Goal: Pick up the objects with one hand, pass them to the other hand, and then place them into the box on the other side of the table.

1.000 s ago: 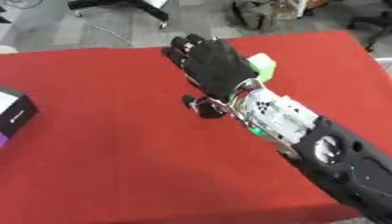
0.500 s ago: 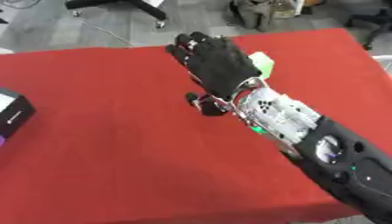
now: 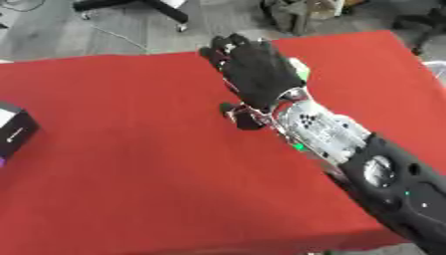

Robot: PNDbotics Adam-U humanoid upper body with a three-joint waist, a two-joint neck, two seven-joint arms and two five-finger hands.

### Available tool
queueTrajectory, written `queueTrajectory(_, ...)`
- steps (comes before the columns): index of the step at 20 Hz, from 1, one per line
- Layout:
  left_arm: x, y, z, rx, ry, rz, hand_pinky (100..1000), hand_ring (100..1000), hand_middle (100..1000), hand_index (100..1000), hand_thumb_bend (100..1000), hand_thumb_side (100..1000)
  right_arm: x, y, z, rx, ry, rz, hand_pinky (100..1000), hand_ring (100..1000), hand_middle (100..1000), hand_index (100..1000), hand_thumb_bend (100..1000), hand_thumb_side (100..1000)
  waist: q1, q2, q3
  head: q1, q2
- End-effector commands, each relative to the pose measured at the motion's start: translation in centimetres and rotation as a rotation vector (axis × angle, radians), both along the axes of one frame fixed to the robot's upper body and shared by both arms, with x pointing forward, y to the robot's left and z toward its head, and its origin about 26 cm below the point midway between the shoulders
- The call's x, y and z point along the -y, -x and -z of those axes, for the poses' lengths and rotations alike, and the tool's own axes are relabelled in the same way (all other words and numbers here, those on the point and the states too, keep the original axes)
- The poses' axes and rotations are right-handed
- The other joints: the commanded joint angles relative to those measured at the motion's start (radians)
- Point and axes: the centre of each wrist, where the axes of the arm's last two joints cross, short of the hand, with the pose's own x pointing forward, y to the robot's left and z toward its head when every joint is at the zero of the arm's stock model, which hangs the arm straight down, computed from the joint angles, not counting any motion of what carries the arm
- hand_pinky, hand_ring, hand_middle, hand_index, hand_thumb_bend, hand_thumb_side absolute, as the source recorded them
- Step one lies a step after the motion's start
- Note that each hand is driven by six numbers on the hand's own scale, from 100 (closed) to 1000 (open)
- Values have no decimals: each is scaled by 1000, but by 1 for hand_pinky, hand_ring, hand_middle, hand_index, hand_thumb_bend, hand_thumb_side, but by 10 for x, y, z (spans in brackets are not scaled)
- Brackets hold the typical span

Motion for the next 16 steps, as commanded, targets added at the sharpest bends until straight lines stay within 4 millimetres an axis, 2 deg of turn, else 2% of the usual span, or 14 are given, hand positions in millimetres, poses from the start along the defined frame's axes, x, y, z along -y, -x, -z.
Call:
queueTrajectory(1,-3,0,-14,19,-48,31,819,672,637,864,873,887,16,2,-7,53,-48,102,100,762,759,902,434,235,0,-6,-1,-2,-3)
queueTrajectory(9,0,-1,-12,13,-40,88,820,672,636,864,872,901,44,3,-3,64,-219,352,100,735,730,914,430,299,2,-3,-2,-18,-3)
queueTrajectory(16,1,-2,-10,9,-35,117,820,672,635,864,870,912,50,3,-4,36,-357,461,100,725,727,922,419,359,5,1,5,-21,-3)
